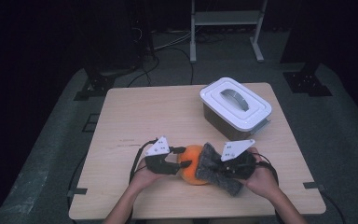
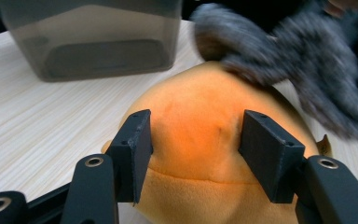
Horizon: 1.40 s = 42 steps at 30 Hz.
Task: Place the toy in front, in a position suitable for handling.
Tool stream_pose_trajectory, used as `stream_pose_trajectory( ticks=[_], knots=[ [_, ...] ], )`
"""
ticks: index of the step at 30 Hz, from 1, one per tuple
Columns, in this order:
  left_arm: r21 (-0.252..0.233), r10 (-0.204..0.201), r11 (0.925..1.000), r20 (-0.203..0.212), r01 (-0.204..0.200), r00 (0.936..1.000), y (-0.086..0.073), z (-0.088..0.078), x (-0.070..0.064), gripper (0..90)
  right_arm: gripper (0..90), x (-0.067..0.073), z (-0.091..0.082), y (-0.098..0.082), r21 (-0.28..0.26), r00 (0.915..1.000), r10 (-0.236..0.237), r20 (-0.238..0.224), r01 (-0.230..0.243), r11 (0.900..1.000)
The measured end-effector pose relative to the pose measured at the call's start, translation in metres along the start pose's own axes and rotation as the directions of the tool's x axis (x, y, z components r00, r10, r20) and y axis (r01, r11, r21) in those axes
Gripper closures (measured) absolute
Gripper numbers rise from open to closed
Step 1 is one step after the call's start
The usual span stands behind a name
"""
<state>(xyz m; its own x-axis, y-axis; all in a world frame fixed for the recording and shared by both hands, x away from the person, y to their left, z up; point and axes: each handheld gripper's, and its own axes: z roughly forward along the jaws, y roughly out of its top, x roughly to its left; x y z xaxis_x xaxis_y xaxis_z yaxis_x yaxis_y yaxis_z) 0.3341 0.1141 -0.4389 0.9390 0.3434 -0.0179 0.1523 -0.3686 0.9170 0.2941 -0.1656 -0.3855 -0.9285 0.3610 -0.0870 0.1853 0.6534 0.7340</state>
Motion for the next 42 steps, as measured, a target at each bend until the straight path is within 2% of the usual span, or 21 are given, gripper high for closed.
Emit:
stream_pose_trajectory(
  ticks=[1, 5, 7, 9, 12, 15, 17, 19, 21, 24, 27, 30, 33, 36, 39, 40, 42],
  knots=[
    [0.002, 0.012, 0.9999, 0.001, -0.012, 0.9999, 0.001, 0.0, -0.001, 42.5, 78.1, -0.007, 0.0, -0.002, -0.002, 0.9997, 0.024, -0.002, -0.024, 1.0],
    [-0.013, 0.034, 0.9993, 0.012, -0.034, 0.9993, 0.004, -0.005, -0.003, 38.8, 78.2, -0.013, 0.005, -0.012, 0.019, 0.9983, 0.057, -0.007, -0.057, 0.998],
    [-0.019, 0.047, 0.9987, 0.003, -0.047, 0.9989, 0.008, -0.01, -0.004, 33.5, 78.2, -0.014, 0.007, -0.021, 0.011, 0.996, 0.086, -0.025, -0.086, 0.996],
    [-0.014, 0.047, 0.9988, 0.003, -0.047, 0.9989, 0.01, -0.012, -0.005, 33.2, 78.1, -0.012, 0.004, -0.025, 0.013, 0.9956, 0.09, -0.026, -0.09, 0.996],
    [0.015, 0.042, 0.999, 0.005, -0.042, 0.9991, 0.007, -0.006, -0.007, 32.9, 78.2, -0.011, -0.001, -0.025, 0.052, 0.9972, 0.073, -0.015, -0.072, 0.996],
    [0.004, 0.041, 0.9991, 0.015, -0.041, 0.999, 0.006, -0.002, -0.008, 32.9, 78.3, -0.01, -0.011, -0.013, 0.008, 0.9989, 0.046, 0.002, -0.046, 0.999],
    [-0.004, 0.066, 0.9978, 0.027, -0.066, 0.9975, 0.008, 0.001, -0.012, 33.0, 78.3, -0.012, -0.015, 0.002, -0.022, 0.9997, 0.022, 0.009, -0.022, 1.0],
    [-0.003, 0.092, 0.9957, 0.045, -0.092, 0.9947, 0.009, 0.002, -0.016, 33.0, 78.3, -0.015, -0.012, 0.015, -0.013, 0.9998, 0.004, 0.018, -0.004, 1.0],
    [-0.001, 0.114, 0.9934, 0.054, -0.114, 0.992, 0.01, 0.002, -0.019, 32.8, 78.3, -0.02, -0.005, 0.02, 0.007, 0.9998, 0.006, 0.018, -0.006, 1.0],
    [-0.001, 0.128, 0.9918, 0.046, -0.128, 0.9907, 0.011, 0.0, -0.019, 29.3, 78.3, -0.026, 0.006, 0.016, 0.037, 0.9997, 0.023, 0.0, -0.023, 0.999],
    [-0.004, 0.121, 0.9926, 0.025, -0.121, 0.9923, 0.014, -0.002, -0.019, 24.8, 78.3, -0.025, 0.007, 0.006, 0.026, 0.9984, 0.054, -0.019, -0.054, 0.998],
    [0.018, 0.128, 0.9915, 0.02, -0.129, 0.9915, 0.014, 0.002, -0.022, 23.7, 78.2, -0.021, 0.003, 0.0, 0.046, 0.9985, 0.045, -0.032, -0.044, 0.998],
    [0.021, 0.142, 0.9896, 0.035, -0.143, 0.9893, 0.014, 0.006, -0.026, 24.1, 78.3, -0.017, -0.001, -0.001, 0.071, 0.9973, 0.032, -0.066, -0.028, 0.997],
    [0.021, 0.159, 0.9868, 0.06, -0.161, 0.9854, 0.014, 0.01, -0.029, 24.7, 78.4, -0.014, -0.007, 0.007, 0.051, 0.9981, 0.009, -0.061, -0.006, 0.999],
    [0.013, 0.185, 0.9824, 0.078, -0.186, 0.9796, 0.015, 0.011, -0.034, 24.8, 78.3, -0.016, -0.006, 0.019, 0.022, 0.9987, 0.004, -0.051, -0.002, 1.0],
    [0.016, 0.192, 0.9809, 0.074, -0.194, 0.9785, 0.015, 0.01, -0.034, 24.7, 78.3, -0.017, -0.003, 0.023, 0.028, 0.9988, 0.003, -0.05, -0.002, 1.0],
    [0.013, 0.185, 0.9825, 0.063, -0.186, 0.9808, 0.015, 0.008, -0.032, 24.2, 78.3, -0.02, 0.003, 0.025, 0.051, 0.9988, -0.005, -0.048, 0.007, 0.999]
  ],
)
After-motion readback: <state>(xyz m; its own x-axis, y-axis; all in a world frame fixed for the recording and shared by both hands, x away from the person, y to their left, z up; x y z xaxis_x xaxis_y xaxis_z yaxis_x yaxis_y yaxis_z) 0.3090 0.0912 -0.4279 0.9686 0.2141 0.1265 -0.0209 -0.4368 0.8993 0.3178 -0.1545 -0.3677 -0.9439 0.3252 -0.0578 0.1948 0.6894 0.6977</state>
